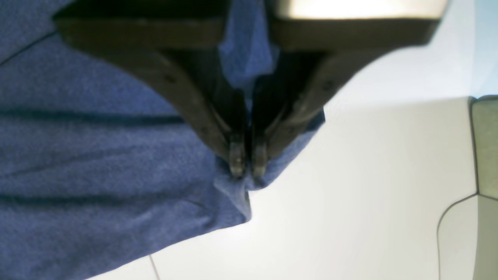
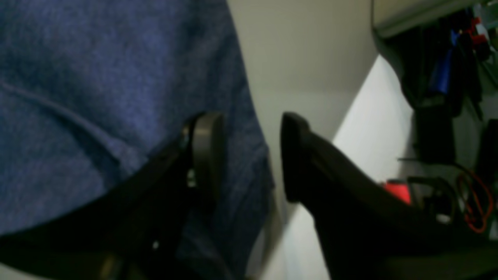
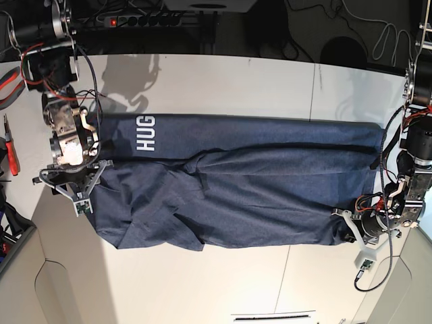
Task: Layout the t-shirt on the table in an organized manner, then fold the t-shirt properly
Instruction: 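Adjust the folded shirt edges with both grippers, smoothing it flat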
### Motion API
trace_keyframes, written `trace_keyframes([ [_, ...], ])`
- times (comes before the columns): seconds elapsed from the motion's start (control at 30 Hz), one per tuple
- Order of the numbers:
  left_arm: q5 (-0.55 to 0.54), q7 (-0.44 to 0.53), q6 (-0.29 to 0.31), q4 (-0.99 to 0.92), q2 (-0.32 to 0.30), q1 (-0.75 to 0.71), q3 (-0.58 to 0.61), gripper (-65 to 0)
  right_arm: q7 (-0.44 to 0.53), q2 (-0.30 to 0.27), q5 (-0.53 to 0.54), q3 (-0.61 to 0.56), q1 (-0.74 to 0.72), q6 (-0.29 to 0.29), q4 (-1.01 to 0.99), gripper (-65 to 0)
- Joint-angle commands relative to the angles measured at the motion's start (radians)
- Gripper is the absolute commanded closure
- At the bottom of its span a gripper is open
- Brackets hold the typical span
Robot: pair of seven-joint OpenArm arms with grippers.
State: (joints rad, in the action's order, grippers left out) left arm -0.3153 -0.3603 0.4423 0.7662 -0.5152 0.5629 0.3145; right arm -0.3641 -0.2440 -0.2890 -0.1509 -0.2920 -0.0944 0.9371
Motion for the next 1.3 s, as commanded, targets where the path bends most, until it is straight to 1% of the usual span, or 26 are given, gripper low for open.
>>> trace_keyframes([
  [0.0, -0.009, 0.019, 0.000, 0.014, -0.014, 0.032, -0.006, 0.0, -0.053, -0.005, 0.006, 0.001, 0.015, 0.019, 0.020, -23.5],
  [0.17, -0.009, 0.019, 0.000, 0.014, -0.014, 0.032, -0.006, 0.0, -0.071, -0.008, 0.000, 0.001, 0.056, 0.018, 0.114, -23.5],
  [0.4, -0.009, 0.019, 0.000, 0.014, -0.014, 0.032, -0.006, 0.0, -0.135, -0.008, 0.000, 0.001, 0.055, 0.018, 0.238, -23.5],
  [0.63, -0.010, 0.020, 0.000, 0.014, -0.014, 0.032, -0.006, 0.0, -0.118, -0.008, 0.000, 0.001, 0.003, 0.019, 0.294, -23.5],
  [0.77, -0.010, 0.020, 0.000, 0.014, -0.013, 0.032, -0.006, 0.0, -0.044, -0.007, 0.001, 0.001, -0.059, 0.016, 0.293, -23.5],
  [0.83, -0.010, 0.020, 0.000, 0.014, -0.012, 0.032, -0.006, 0.0, -0.035, -0.004, 0.002, 0.002, -0.097, -0.003, 0.286, -23.5],
  [0.87, -0.009, 0.020, 0.000, 0.014, -0.011, 0.032, -0.006, 0.0, -0.028, 0.000, 0.007, 0.005, -0.120, -0.016, 0.268, -23.6],
  [0.93, -0.010, 0.020, 0.000, 0.014, -0.011, 0.032, -0.006, 0.0, 0.023, 0.013, 0.046, 0.028, -0.176, -0.013, 0.179, -23.6],
  [1.0, -0.010, 0.020, 0.000, 0.014, -0.011, 0.032, -0.006, 0.0, 0.097, 0.033, 0.099, 0.073, -0.243, 0.014, 0.029, -25.1],
  [1.1, -0.009, 0.020, 0.000, 0.014, -0.011, 0.032, -0.006, 0.0, 0.240, 0.060, 0.156, 0.169, -0.331, 0.095, -0.225, -31.7],
  [1.2, -0.010, 0.020, 0.000, 0.014, -0.011, 0.032, -0.006, 0.0, 0.380, 0.065, 0.226, 0.256, -0.373, 0.153, -0.423, -32.5],
  [1.27, -0.010, 0.020, 0.000, 0.014, -0.011, 0.032, -0.006, 0.0, 0.433, 0.065, 0.257, 0.298, -0.375, 0.169, -0.502, -32.5],
])
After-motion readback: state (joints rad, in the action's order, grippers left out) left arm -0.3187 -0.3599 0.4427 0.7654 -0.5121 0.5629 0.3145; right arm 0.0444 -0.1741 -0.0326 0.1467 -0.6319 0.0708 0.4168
